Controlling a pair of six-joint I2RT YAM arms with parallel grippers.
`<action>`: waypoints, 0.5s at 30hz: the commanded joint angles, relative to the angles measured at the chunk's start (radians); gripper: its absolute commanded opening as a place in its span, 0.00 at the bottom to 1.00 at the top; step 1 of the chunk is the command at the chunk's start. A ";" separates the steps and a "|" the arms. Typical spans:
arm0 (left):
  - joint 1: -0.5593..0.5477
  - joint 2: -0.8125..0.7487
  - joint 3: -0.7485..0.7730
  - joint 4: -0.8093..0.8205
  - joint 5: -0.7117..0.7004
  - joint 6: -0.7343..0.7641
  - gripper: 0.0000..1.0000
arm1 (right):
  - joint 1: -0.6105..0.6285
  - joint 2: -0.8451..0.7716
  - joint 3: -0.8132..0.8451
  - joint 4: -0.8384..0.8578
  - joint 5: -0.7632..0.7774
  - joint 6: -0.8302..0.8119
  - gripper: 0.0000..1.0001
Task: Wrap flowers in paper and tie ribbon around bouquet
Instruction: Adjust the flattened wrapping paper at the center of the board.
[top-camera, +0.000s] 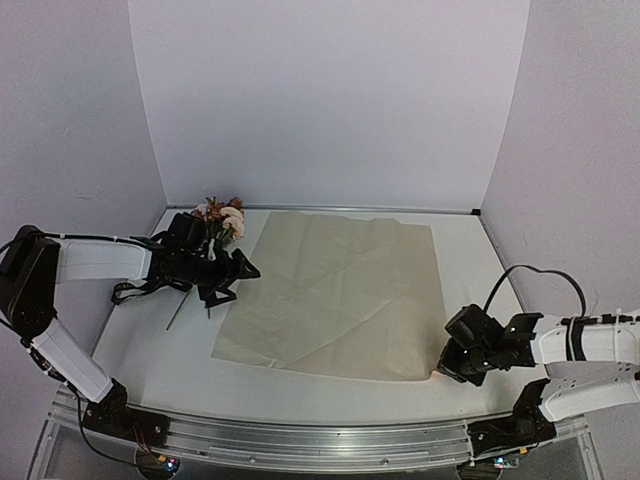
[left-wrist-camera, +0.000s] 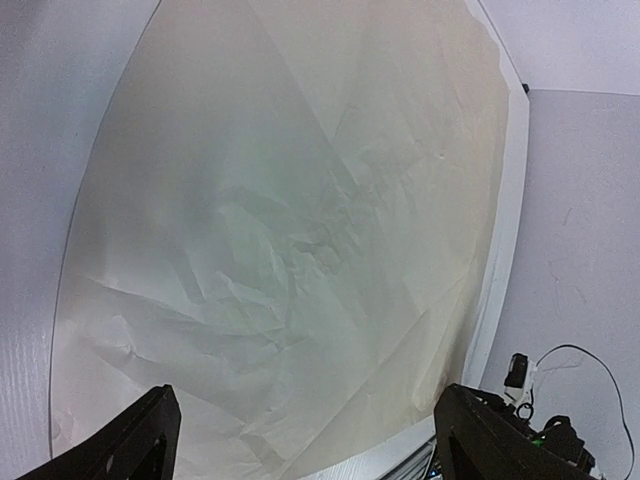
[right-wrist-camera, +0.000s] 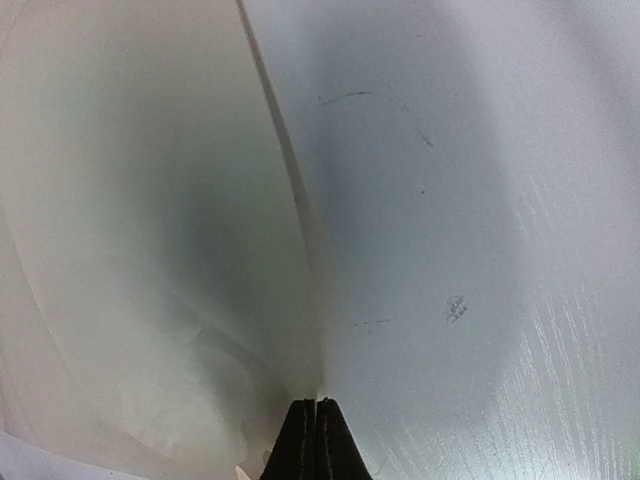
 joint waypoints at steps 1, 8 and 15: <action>-0.003 0.033 0.019 0.066 0.037 0.001 0.91 | 0.085 -0.066 0.004 -0.017 0.046 0.063 0.00; -0.018 0.165 0.109 0.101 0.097 0.047 0.90 | 0.309 0.128 0.095 0.195 0.107 0.170 0.03; -0.017 0.109 0.111 0.022 0.044 0.080 0.90 | 0.377 0.210 0.206 0.178 0.118 0.104 0.51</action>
